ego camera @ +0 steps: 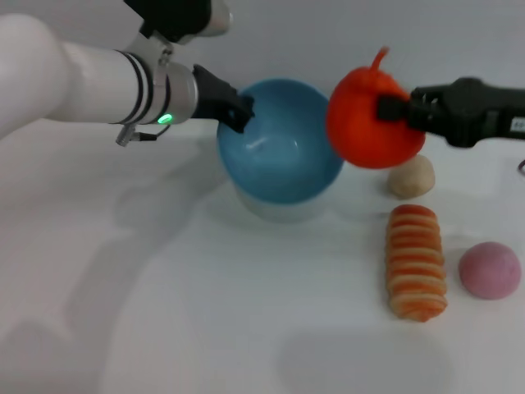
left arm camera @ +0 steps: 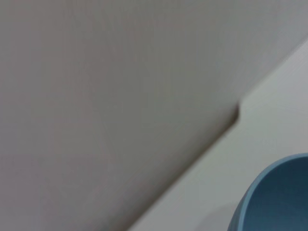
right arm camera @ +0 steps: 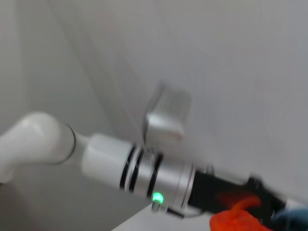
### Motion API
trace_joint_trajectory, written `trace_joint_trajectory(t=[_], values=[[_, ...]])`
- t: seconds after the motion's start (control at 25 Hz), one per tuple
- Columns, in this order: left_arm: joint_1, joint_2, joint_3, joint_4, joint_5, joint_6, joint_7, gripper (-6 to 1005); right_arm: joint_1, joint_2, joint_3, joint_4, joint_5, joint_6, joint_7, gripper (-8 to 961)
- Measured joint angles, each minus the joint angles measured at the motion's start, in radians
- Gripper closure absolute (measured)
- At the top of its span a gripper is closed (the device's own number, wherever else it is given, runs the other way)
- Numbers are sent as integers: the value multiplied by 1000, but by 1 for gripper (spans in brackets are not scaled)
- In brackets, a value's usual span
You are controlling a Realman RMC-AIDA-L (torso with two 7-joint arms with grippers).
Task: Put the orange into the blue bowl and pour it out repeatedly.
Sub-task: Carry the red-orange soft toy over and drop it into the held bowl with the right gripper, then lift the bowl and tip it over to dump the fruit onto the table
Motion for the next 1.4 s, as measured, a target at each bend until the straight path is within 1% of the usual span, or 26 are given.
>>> trace_joint_trajectory(t=[0.08,0.16,0.2,0.24,0.4,0.6,0.88,0.96,1.08,1.2,1.36,1.4], values=[[-13,-1,19,3,28,38,-36,1001,1,0,13,-23,-2,-5,7,931],[-23,-2,54,21,46,77,-76,1001,6,-1,15,-6,-12,7,-3,929],[-27,-1,77,48,55,108,-107,1001,8,-1,10,9,-18,19,-20,929],[-27,-1,77,48,55,108,-107,1001,10,-1,4,30,-22,32,-48,928],[-39,-1,97,90,59,179,-136,1000,11,2,-27,118,-26,70,-178,925],[-41,0,111,107,60,183,-139,1000,23,-1,-45,225,-26,141,-215,922],[-42,0,112,109,63,173,-139,1000,27,-2,-45,242,-26,180,-217,917],[-42,0,112,109,63,166,-139,1000,27,-2,-44,244,-26,178,-217,750],[-43,-1,113,107,63,153,-136,1001,18,-2,-32,237,-21,176,-220,634],[-42,-1,120,103,66,133,-131,1001,1,0,19,235,-16,190,-282,519],[-34,0,133,104,67,95,-129,1001,-49,4,147,245,-3,207,-385,526],[-34,0,141,105,67,84,-129,1001,-74,4,177,245,11,204,-393,528]])
